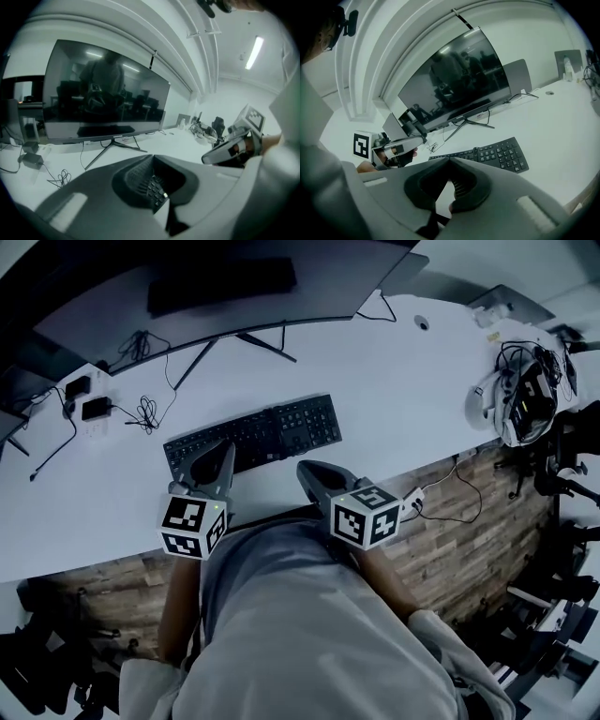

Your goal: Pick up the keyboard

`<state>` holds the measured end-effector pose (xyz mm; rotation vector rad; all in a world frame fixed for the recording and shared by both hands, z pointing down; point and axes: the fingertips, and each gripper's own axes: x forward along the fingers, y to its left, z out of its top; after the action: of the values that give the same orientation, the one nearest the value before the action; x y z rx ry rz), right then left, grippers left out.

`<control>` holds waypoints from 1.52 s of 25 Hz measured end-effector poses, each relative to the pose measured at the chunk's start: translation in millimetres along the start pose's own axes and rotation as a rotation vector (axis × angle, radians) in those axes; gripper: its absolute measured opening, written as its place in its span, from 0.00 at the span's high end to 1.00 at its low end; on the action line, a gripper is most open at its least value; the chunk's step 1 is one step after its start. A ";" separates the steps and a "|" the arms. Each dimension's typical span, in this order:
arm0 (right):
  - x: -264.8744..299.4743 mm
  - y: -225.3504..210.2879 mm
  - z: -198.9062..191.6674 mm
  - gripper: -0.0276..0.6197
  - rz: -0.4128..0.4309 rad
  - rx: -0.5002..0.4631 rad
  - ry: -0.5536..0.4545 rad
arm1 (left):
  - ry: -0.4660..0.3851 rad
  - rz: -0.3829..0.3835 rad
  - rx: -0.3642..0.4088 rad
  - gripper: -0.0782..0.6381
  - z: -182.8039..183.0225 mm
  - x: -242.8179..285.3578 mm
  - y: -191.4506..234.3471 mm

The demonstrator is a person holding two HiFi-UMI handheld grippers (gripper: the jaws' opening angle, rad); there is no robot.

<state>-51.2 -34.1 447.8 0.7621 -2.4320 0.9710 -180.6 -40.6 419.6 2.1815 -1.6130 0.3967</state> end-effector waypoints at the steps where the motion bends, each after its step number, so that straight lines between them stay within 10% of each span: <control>1: 1.6 -2.2 1.0 0.95 -0.003 0.001 0.000 | 0.009 -0.006 0.007 0.89 -1.0 4.5 1.5; 21: 40.3 -32.4 -21.2 0.95 0.031 0.247 0.113 | 0.389 -0.274 0.331 0.89 -82.1 103.2 41.9; 38: 121.5 -33.9 -116.3 0.96 0.093 0.136 0.499 | 0.583 -0.544 0.313 0.89 -123.4 151.8 38.3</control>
<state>-103.7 -11.5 609.7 0.3875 -1.9953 1.2053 -171.5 -120.0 602.2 2.3030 -0.6530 1.0401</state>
